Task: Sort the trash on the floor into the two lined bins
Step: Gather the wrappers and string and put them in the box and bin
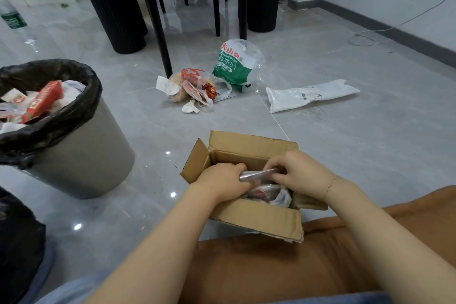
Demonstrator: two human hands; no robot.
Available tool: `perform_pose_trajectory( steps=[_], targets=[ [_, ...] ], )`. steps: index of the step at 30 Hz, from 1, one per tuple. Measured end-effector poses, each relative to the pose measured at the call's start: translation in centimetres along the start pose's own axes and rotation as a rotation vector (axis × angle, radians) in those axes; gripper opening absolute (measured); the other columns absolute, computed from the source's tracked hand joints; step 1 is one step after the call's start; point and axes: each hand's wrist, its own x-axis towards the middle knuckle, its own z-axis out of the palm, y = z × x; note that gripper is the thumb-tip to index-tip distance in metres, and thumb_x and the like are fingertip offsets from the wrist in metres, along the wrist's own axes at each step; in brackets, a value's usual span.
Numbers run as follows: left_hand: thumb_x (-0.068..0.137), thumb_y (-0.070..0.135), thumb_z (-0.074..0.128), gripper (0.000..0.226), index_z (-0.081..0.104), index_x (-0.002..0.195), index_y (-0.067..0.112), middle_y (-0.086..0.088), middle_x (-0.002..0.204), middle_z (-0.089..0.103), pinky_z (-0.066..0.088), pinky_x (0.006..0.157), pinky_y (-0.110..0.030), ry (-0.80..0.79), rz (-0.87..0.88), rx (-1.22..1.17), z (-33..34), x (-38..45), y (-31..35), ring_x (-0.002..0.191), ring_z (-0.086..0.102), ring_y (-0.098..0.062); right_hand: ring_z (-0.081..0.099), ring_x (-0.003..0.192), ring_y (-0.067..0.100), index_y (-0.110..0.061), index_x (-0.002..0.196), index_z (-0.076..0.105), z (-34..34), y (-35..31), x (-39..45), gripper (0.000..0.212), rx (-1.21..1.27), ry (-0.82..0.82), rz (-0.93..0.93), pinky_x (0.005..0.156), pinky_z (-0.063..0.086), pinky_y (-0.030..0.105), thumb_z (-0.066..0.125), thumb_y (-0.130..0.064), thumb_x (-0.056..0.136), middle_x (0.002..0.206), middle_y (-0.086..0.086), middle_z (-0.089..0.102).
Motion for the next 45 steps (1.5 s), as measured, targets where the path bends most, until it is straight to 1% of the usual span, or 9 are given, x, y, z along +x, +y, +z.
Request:
perform_pose_trajectory(
  steps=[8, 14, 20, 23, 29, 34, 37, 40, 45],
  targets=[
    [0.086, 0.064, 0.051, 0.046, 0.061, 0.113, 0.028, 0.009, 0.103, 0.06, 0.05, 0.079, -0.032, 0.192, 0.107, -0.022, -0.6, -0.6, 0.0, 0.093, 0.056, -0.011, 0.06, 0.074, 0.025, -0.016, 0.08, 0.069, 1.5, 0.1, 1.2, 0.018, -0.336, 0.076, 0.126, 0.063, 0.051, 0.036, 0.052, -0.009, 0.082, 0.076, 0.006, 0.066],
    [0.097, 0.026, 0.048, 0.024, 0.071, 0.104, 0.024, 0.005, 0.1, 0.065, 0.05, 0.078, -0.033, 0.329, 0.128, 0.024, -0.8, -0.4, 0.3, 0.091, 0.06, -0.017, 0.062, 0.083, 0.012, -0.028, 0.1, 0.07, 1.0, 0.7, 0.0, 0.02, -0.083, 0.105, 0.028, 0.071, 0.052, 0.033, 0.057, -0.024, 0.086, 0.091, -0.009, 0.071],
    [0.093, 0.026, 0.055, 0.02, 0.075, 0.096, 0.029, 0.006, 0.095, 0.07, 0.053, 0.071, -0.031, 0.393, 0.004, 0.088, -0.2, 0.9, 1.7, 0.085, 0.063, -0.016, 0.053, 0.096, 0.013, -0.026, 0.097, 0.076, 1.3, 1.1, -0.2, 0.016, -0.126, 0.284, 0.01, 0.069, 0.035, 0.023, 0.062, -0.026, 0.089, 0.093, -0.007, 0.063],
    [0.093, 0.031, 0.057, 0.018, 0.074, 0.097, 0.029, 0.006, 0.092, 0.071, 0.05, 0.066, -0.028, 0.381, -0.053, 0.061, -0.3, 1.4, 1.9, 0.083, 0.063, -0.015, 0.057, 0.097, 0.017, -0.029, 0.097, 0.074, 1.8, 0.8, 0.4, 0.021, -0.234, 0.271, 0.123, 0.067, 0.044, 0.029, 0.054, -0.023, 0.091, 0.097, -0.007, 0.064],
    [0.092, 0.029, 0.055, 0.022, 0.067, 0.11, 0.024, 0.007, 0.11, 0.065, 0.043, 0.086, -0.034, 0.634, 0.047, 0.124, -1.0, -0.7, 1.4, 0.106, 0.053, -0.019, 0.059, 0.093, 0.02, -0.02, 0.096, 0.069, 1.5, 1.3, 0.2, 0.018, -0.225, 0.399, 0.266, 0.068, 0.049, 0.033, 0.052, -0.022, 0.092, 0.102, -0.003, 0.066],
    [0.089, 0.023, 0.062, 0.019, 0.068, 0.108, 0.026, 0.011, 0.115, 0.062, 0.036, 0.091, -0.023, 0.705, -0.023, -0.178, -3.5, -4.1, -0.4, 0.113, 0.05, -0.011, 0.054, 0.11, 0.023, -0.017, 0.114, 0.067, 0.4, -0.5, -0.5, 0.027, -0.157, 0.492, 0.19, 0.087, 0.046, 0.035, 0.053, -0.02, 0.09, 0.114, 0.001, 0.063],
    [0.089, 0.021, 0.063, 0.022, 0.067, 0.11, 0.027, 0.009, 0.12, 0.06, 0.036, 0.087, -0.02, 0.663, -0.118, -0.343, -4.4, -4.9, -1.6, 0.112, 0.053, -0.009, 0.04, 0.129, 0.016, -0.025, 0.135, 0.051, 0.4, -4.7, -0.7, 0.048, -0.084, 0.357, 0.02, 0.105, 0.037, 0.031, 0.056, -0.04, 0.09, 0.14, -0.003, 0.046],
    [0.09, 0.019, 0.062, 0.026, 0.066, 0.114, 0.024, 0.006, 0.121, 0.063, 0.042, 0.086, -0.022, 0.626, -0.166, -0.426, -5.1, -5.0, -3.0, 0.106, 0.058, -0.011, 0.025, 0.141, 0.021, -0.028, 0.147, 0.03, 2.1, -6.7, 0.4, 0.066, -0.323, 0.166, -0.04, 0.113, 0.03, 0.038, 0.054, -0.048, 0.089, 0.155, 0.001, 0.025],
    [0.09, 0.018, 0.06, 0.029, 0.064, 0.119, 0.02, 0.002, 0.117, 0.065, 0.049, 0.088, -0.03, 0.595, -0.191, -0.488, -6.2, -4.4, -5.5, 0.1, 0.06, -0.014, 0.045, 0.129, 0.024, -0.026, 0.151, 0.019, 4.1, -5.6, 3.7, 0.066, -0.264, 0.06, 0.029, 0.098, 0.045, 0.04, 0.052, -0.032, 0.094, 0.148, 0.0, 0.037]
  ],
)
